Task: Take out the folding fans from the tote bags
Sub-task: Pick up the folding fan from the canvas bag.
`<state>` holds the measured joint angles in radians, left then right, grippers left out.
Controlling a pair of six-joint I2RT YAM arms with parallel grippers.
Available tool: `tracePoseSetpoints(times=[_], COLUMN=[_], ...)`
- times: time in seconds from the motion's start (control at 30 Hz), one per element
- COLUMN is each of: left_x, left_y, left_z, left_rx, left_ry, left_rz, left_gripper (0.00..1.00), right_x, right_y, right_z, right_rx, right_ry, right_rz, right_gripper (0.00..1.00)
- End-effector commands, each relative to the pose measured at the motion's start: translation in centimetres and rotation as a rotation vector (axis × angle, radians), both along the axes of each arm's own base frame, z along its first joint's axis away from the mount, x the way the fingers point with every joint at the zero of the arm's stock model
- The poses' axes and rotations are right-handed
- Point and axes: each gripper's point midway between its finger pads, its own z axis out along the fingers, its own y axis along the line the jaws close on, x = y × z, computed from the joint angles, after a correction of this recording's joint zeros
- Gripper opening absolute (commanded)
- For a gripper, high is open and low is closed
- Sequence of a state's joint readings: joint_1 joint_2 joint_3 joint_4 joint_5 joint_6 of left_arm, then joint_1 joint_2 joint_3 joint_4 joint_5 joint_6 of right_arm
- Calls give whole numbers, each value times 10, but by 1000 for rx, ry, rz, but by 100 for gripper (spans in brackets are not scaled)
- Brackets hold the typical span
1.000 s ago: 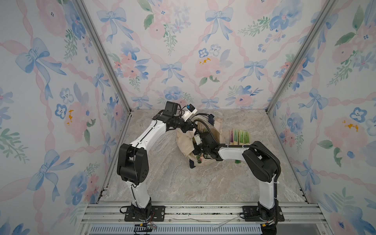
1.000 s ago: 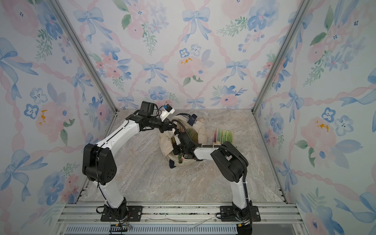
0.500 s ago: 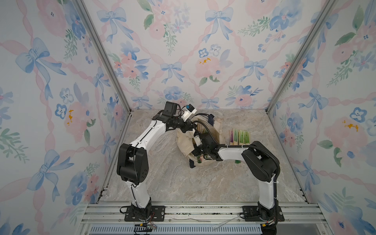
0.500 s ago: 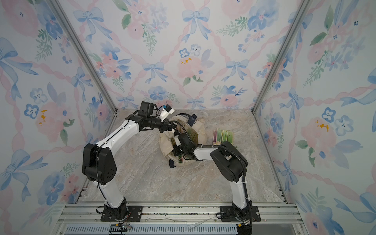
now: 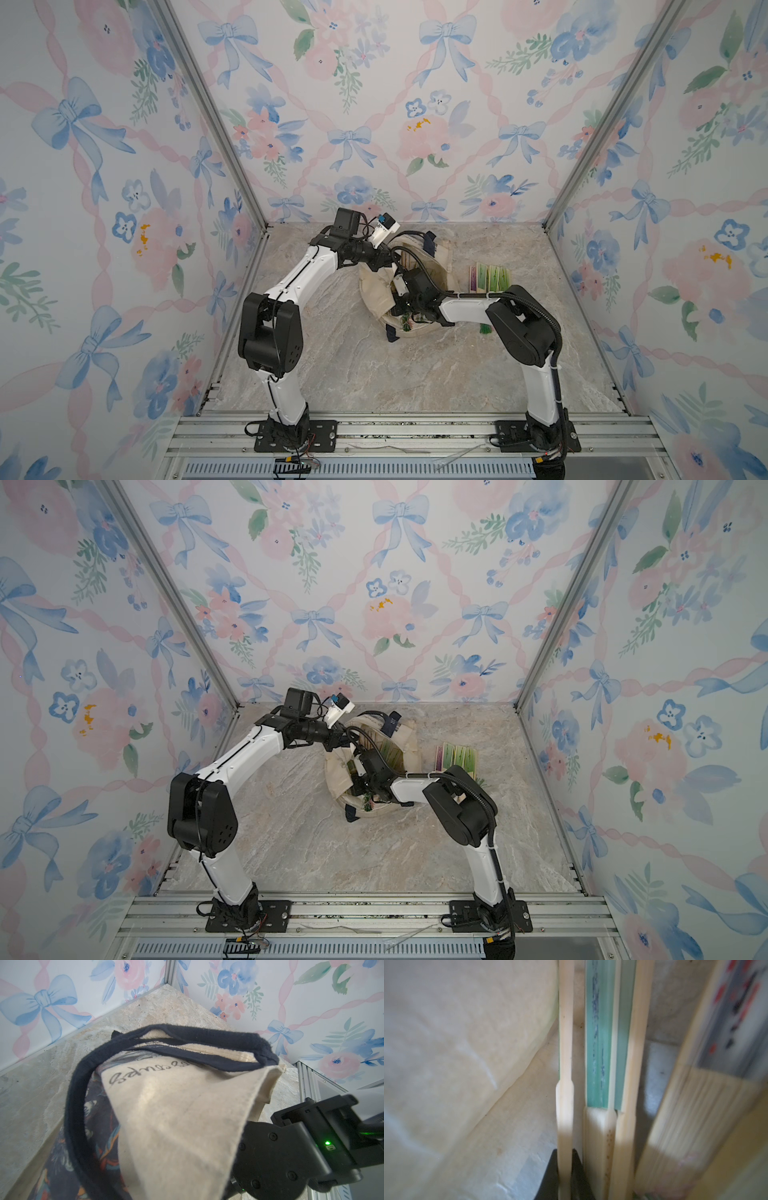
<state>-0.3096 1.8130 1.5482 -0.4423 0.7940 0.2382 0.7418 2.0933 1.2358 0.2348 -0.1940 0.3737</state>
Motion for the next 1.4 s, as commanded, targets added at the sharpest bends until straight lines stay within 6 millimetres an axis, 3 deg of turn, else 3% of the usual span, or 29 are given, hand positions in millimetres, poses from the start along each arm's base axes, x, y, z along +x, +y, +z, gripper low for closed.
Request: tracePoseSetpoints(times=[0.0, 0.1, 0.33, 0.93, 1.27, 1.33, 1.37], left_x=[-11, -10, -6, -5, -7, -7, -7], left_y=[-6, -3, 11, 17, 18, 18, 18], left_z=[18, 15, 14, 14, 16, 18, 20], left_rx=[-47, -36, -32, -17, -20, -22, -23], left_ry=[-24, -22, -21, -51, -58, -66, -70], left_rz=[-44, -31, 3, 3, -1, -5, -5], left_gripper=[0, 0, 0, 0, 0, 0, 0], right_x=[-15, -16, -21, -37, -41, -44, -46], right_y=[-8, -8, -18, -53, -67, -73, -77], right_z=[-30, -21, 18, 75, 87, 79, 88], right_rx=[-47, 7, 178, 246, 202, 171, 175], right_ry=[82, 57, -55, -274, -278, -255, -270], right_rz=[10, 15, 19, -16, -15, -16, -19], right_gripper=[5, 0, 0, 0, 0, 0, 0])
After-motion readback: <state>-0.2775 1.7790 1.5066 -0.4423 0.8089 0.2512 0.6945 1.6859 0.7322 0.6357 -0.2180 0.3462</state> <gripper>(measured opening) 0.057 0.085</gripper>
